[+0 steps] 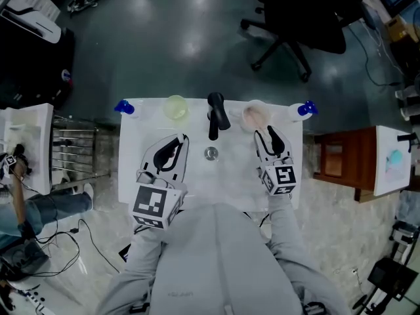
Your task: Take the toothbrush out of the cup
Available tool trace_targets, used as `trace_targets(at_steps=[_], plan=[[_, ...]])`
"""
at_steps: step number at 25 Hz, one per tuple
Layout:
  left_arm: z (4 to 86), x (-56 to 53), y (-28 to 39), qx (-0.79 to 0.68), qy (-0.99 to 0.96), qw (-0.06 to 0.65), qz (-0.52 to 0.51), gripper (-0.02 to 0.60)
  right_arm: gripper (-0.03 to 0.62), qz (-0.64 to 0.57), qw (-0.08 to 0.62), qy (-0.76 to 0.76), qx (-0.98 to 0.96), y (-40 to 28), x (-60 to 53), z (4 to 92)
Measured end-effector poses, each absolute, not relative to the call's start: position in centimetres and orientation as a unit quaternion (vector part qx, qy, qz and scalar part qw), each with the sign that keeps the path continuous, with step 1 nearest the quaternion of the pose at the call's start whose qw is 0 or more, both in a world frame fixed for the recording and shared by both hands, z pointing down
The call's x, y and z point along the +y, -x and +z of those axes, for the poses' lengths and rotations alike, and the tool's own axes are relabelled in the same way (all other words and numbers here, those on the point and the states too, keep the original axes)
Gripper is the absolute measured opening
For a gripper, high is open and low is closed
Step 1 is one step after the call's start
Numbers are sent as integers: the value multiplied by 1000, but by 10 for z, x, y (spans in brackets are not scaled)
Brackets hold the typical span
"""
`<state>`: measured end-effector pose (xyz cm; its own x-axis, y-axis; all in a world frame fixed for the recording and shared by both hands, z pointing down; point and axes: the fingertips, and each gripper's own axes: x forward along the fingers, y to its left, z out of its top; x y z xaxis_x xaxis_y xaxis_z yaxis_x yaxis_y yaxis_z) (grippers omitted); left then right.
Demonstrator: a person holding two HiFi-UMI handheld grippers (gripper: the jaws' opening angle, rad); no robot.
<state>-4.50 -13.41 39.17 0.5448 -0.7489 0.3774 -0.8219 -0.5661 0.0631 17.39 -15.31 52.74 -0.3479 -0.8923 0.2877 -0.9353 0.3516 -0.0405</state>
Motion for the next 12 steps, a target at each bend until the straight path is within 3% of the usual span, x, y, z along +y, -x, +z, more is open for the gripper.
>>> trace_targets(at_steps=[12], plan=[[398, -136, 43, -450, -870, 121, 161, 35, 71, 105, 99, -572, -808, -177, -157, 531]])
